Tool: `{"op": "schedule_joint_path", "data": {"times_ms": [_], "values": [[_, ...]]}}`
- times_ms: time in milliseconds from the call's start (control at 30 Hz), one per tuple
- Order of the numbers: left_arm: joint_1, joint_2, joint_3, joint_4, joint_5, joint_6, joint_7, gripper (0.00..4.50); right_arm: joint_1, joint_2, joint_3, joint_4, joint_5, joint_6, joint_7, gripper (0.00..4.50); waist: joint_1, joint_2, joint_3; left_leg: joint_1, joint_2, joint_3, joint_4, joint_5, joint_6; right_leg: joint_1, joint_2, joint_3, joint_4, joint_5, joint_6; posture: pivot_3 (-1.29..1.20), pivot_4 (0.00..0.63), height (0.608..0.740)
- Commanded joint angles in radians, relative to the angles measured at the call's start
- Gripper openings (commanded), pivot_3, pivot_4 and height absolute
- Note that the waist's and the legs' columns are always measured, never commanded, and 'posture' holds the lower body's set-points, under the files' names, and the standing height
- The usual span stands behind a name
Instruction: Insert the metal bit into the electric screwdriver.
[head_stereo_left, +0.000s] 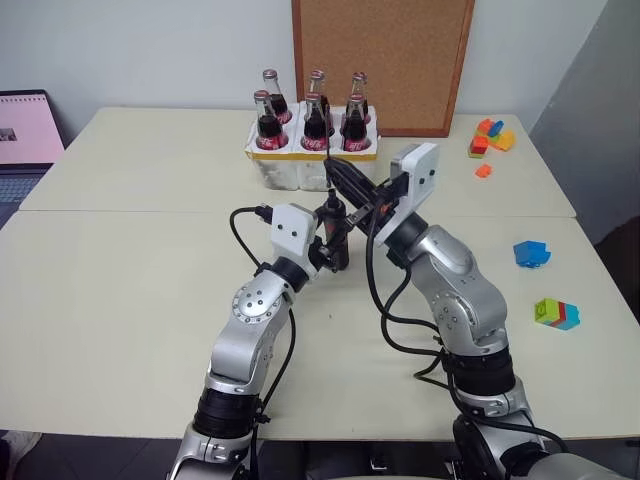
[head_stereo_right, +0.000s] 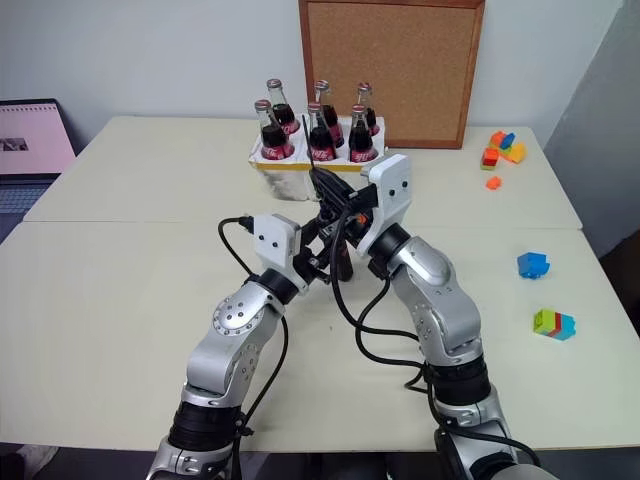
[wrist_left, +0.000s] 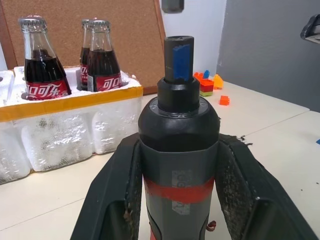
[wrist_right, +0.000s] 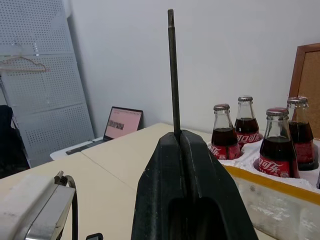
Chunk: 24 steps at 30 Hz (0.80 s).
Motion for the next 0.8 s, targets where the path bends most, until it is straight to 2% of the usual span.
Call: {"op": "schedule_joint_path", "data": {"times_ms": [33,800], "values": [[-0.006,0.0,0.0,-0.009,0.0,-0.003,-0.003,1.66,0.002,0.002,0.007,-0.012,-0.004,-0.04,0.001,0.0,0.0,0.0,0.0,0.0,0.0,0.0,0.0,0.0,0.0,0.0,0.0,0.0,0.0,0.0,0.0,0.0,0.15,0.74],[-0.001,0.013,0.0,-0.011,0.002,0.0,-0.015,1.66,0.032,-0.042,0.02,-0.036,-0.029,-0.049,-0.033,0.0,0.0,0.0,0.0,0.0,0.0,0.0,0.0,0.0,0.0,0.0,0.0,0.0,0.0,0.0,0.0,0.0,0.15,0.74]]}}
